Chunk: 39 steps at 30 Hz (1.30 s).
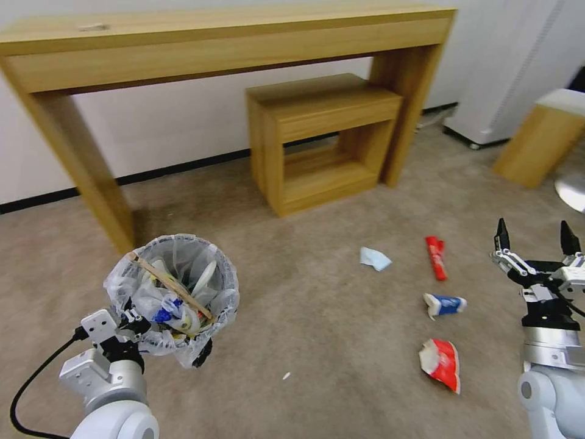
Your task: Pick up the trash bin and place the garbage on the floor into it.
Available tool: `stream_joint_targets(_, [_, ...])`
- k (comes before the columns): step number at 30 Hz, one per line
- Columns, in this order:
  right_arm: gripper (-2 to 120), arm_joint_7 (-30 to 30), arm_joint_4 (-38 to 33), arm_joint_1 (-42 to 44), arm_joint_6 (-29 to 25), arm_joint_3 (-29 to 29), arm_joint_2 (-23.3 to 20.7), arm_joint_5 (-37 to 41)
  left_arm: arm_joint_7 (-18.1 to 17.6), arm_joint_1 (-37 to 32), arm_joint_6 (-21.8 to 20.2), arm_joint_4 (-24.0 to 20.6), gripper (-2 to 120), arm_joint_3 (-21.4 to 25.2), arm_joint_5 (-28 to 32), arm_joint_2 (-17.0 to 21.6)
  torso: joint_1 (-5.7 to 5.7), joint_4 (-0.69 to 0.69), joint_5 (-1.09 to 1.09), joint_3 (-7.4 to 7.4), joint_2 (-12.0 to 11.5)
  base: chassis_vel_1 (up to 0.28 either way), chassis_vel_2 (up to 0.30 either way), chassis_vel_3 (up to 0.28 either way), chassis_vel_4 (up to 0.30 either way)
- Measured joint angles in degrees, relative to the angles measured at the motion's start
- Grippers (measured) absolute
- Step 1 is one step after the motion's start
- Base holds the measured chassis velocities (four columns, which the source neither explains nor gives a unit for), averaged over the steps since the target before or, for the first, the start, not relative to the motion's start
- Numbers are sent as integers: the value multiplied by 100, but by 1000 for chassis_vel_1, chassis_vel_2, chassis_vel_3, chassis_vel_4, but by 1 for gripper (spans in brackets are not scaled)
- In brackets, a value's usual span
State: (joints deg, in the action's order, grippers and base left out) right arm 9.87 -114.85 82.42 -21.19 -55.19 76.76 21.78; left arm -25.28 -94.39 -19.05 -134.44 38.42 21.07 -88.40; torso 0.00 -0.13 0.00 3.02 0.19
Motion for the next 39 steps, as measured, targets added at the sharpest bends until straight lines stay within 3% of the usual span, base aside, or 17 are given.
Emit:
stream_joint_targets(12, [100,3,-7,69,-23,-12,24,-33,-118,30,30,0,0,-37,39,8,0,-4,0,0,0,-118,-119,-122,-116])
stream_joint_targets(18, [100,-53,68,86,32,31,35,-147,-119,30,61,1,0,-21,4,18,0,1,0,0,0,-10,-12,-13,-5])
stream_joint_targets(39, [100,-173,94,348,1095,216,24,-821,24,99,-20,-69,0,149,154,118,0,-1,0,0,0,0,0,0,0])
